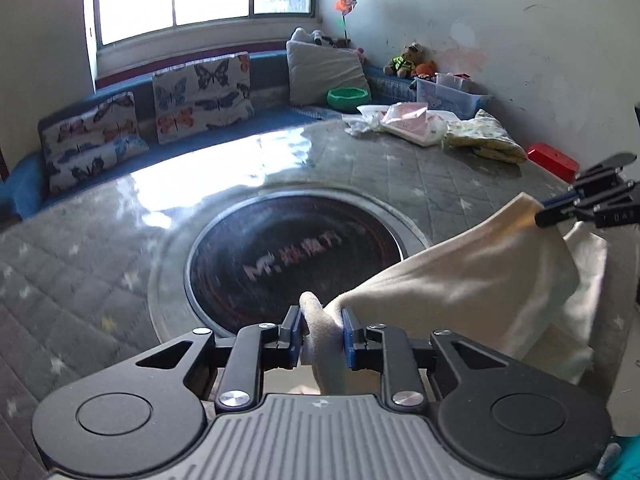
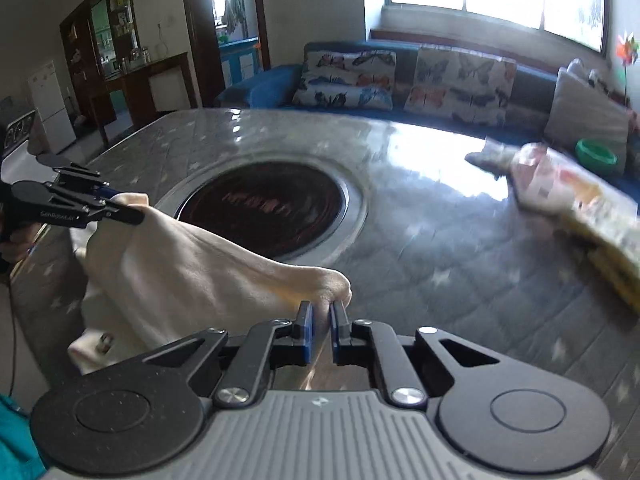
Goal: Fold clothes
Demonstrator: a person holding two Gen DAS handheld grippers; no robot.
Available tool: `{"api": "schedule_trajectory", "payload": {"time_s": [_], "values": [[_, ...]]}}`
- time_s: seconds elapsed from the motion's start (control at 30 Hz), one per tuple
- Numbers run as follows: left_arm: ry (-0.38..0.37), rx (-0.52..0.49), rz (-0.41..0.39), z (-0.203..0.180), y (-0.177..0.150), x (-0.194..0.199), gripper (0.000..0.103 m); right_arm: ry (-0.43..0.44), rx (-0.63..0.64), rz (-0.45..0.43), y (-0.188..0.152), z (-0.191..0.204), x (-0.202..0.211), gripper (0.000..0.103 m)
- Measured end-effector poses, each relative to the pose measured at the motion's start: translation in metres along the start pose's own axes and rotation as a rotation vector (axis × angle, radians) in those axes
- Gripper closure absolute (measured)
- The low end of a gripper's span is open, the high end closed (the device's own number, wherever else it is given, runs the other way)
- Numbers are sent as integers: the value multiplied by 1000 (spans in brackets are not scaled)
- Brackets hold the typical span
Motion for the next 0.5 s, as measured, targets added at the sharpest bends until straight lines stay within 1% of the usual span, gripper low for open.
{"api": "schedule_trajectory", "payload": {"time_s": [0.07,0.17,0.23,0.3,0.33,0.37,0.47,0.5], "values": [[28,-2,-11,8,12,-10,80,-28,31,-32,16,-3,-5,95],[81,-14,-30,21,30,-30,80,-63,43,-64,38,-11,-19,95],[124,-33,-37,29,42,-48,80,-93,42,-89,60,-19,-39,95],[155,-37,-35,36,50,-68,80,-119,37,-97,72,-26,-57,96],[164,-33,-32,40,54,-78,80,-138,33,-104,79,-30,-69,99],[174,-29,-28,44,57,-89,80,-146,28,-101,82,-33,-76,99],[214,-13,0,55,59,-123,79,-192,-3,-80,88,-46,-116,100],[218,-1,15,58,58,-133,77,-204,-10,-65,89,-49,-128,100]]}}
Point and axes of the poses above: each gripper's, at about its wrist camera, not at the fingertips, and x roughly against the way its jaws point, z to its left, y to its top, the point moved 2 cm from there along -x, roughly the way its jaws point, and after that the axes turned 9 degrees about -x, right-handed, at the moved point
